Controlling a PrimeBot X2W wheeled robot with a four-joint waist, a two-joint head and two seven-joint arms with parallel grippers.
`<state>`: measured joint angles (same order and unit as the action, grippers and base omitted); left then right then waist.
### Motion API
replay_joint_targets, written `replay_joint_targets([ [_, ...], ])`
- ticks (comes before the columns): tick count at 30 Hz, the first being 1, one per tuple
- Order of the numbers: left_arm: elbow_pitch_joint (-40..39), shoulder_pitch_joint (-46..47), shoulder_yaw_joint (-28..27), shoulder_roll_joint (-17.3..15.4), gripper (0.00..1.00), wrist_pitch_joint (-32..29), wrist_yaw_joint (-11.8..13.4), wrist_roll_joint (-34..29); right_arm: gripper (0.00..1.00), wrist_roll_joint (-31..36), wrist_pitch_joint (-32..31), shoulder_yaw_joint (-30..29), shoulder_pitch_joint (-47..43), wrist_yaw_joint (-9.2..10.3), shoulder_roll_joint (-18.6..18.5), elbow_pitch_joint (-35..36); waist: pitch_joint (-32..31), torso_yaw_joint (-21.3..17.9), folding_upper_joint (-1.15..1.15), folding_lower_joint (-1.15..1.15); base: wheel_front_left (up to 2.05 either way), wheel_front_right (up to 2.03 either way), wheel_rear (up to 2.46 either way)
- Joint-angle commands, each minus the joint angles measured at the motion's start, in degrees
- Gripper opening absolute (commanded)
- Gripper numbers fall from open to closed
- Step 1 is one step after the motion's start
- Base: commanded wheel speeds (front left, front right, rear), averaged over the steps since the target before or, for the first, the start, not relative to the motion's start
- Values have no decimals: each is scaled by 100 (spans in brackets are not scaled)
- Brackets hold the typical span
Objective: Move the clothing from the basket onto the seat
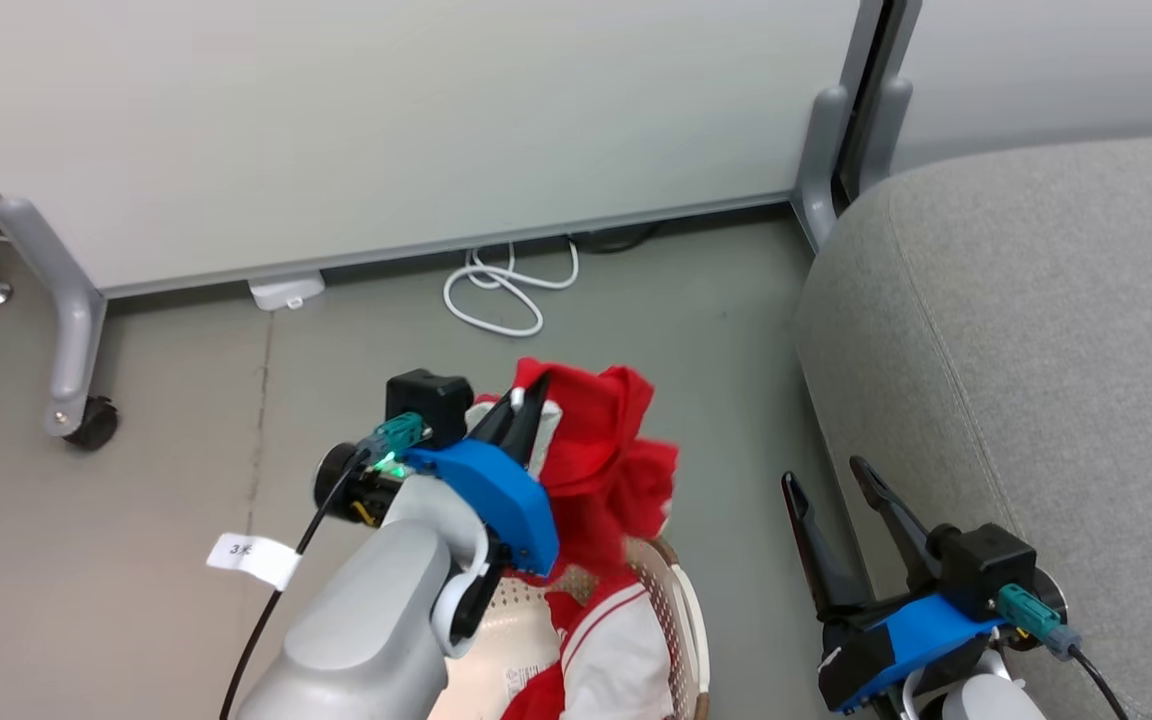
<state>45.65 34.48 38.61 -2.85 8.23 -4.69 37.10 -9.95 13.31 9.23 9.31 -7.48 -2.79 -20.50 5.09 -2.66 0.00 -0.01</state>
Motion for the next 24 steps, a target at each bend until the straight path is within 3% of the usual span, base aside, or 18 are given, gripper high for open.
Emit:
replay_joint_targets([
  [1,-109,146,46,-8,0,31,33,22,100,18,-17,3,-82,-3,-19,35,-102,47,0,1,0,0,0],
  [11,-763,680,386,-6,0,-4,147,156,100,49,-178,70,-237,-3,-18,193,-350,69,0,1,0,0,0],
  [24,-996,1252,886,-6,0,-61,285,497,100,37,-317,163,-328,-3,-19,343,-514,76,0,1,0,0,0],
])
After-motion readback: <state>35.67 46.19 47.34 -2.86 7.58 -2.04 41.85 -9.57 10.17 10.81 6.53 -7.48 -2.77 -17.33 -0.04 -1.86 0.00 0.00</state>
